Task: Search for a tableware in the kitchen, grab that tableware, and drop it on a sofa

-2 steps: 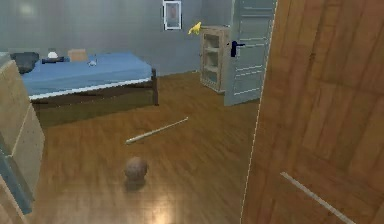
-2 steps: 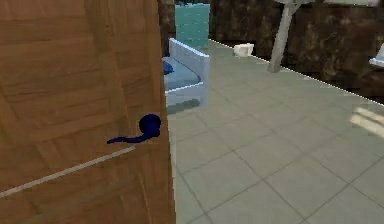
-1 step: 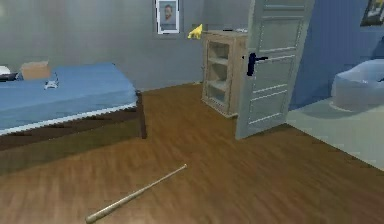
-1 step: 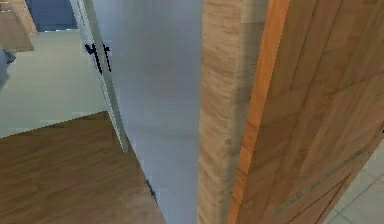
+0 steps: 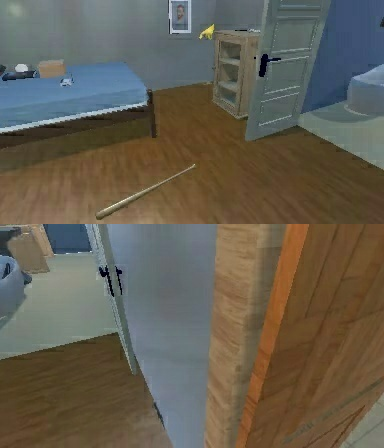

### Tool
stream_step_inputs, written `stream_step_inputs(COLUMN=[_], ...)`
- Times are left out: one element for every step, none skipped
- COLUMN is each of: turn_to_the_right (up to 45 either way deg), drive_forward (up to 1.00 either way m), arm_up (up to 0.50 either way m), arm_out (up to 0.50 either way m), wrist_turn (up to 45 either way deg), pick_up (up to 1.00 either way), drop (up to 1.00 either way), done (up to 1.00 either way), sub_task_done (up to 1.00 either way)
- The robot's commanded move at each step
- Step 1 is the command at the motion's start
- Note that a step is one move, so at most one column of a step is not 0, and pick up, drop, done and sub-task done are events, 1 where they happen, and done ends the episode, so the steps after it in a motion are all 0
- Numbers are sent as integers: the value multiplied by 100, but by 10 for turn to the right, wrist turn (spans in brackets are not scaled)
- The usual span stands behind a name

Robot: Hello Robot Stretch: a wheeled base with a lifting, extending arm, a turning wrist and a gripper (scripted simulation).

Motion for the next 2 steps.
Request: stream_step_inputs(turn_to_the_right=[0,450], drive_forward=[5,0], arm_up=[0,0], arm_out=[0,0], wrist_turn=[0,0], pick_up=[0,0], drop=[0,0], done=[0,0], sub_task_done=[0,0])
